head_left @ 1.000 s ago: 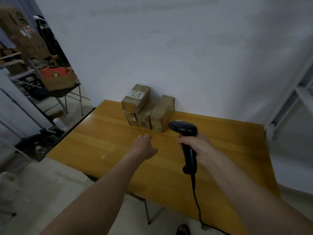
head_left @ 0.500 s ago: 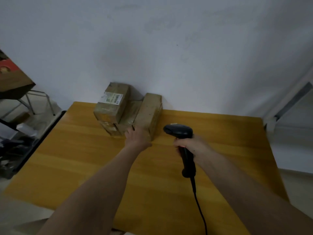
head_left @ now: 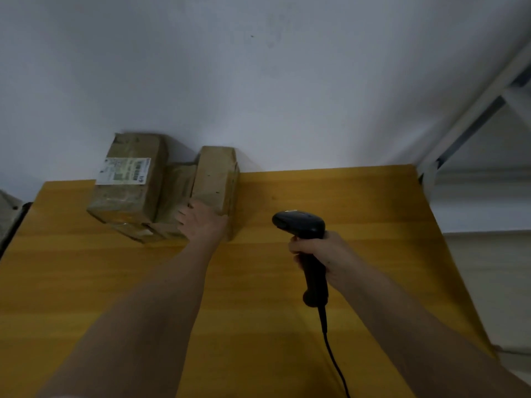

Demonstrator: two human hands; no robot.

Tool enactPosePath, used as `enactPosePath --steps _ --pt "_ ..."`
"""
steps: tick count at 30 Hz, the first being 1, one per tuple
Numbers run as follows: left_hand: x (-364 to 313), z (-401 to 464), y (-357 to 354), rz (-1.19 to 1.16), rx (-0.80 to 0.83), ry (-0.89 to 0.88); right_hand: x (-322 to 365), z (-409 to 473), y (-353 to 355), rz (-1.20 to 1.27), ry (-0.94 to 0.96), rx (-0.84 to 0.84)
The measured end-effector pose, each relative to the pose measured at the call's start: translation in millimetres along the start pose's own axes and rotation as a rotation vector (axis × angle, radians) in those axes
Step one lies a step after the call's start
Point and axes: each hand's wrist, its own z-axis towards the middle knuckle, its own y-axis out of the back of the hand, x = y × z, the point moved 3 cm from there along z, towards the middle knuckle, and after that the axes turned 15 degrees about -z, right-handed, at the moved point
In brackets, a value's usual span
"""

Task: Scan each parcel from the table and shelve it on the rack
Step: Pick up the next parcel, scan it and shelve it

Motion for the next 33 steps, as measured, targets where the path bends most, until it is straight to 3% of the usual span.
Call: enactPosePath --steps 3,9,13,15,18,22,26,30,33 --pt "2 -10 -3 0.069 0.015 -0.057 -3 3 4 0.034 -0.002 -0.03" --pt "14 -87 -38 0.306 -0.017 -0.549 -11 2 20 0.046 0.016 -0.121" --pt "29 -136 -74 0.398 0.036 -0.779 -23 0 29 0.045 -0.028 -0.14" --pt "34 -152 -90 0.427 0.137 -0.848 -29 -2 31 0.066 -0.055 -0.126" --pt "39 -166 -107 0.45 0.321 -0.811 -41 -3 33 0.088 -0.097 -0.125" --pt "11 -145 -92 0.195 0.214 -0.803 -56 -1 37 0.094 -0.134 -0.128" --pt "-10 -85 -70 0.003 0.237 -0.599 -64 2 34 0.16 -0.143 -0.126" --pt "-4 -53 -81 -0.259 0.694 -0.119 -73 7 23 0.228 -0.124 -0.094" --pt "3 -58 -89 -0.375 0.867 0.021 -78 11 19 0.29 -0.115 -0.061"
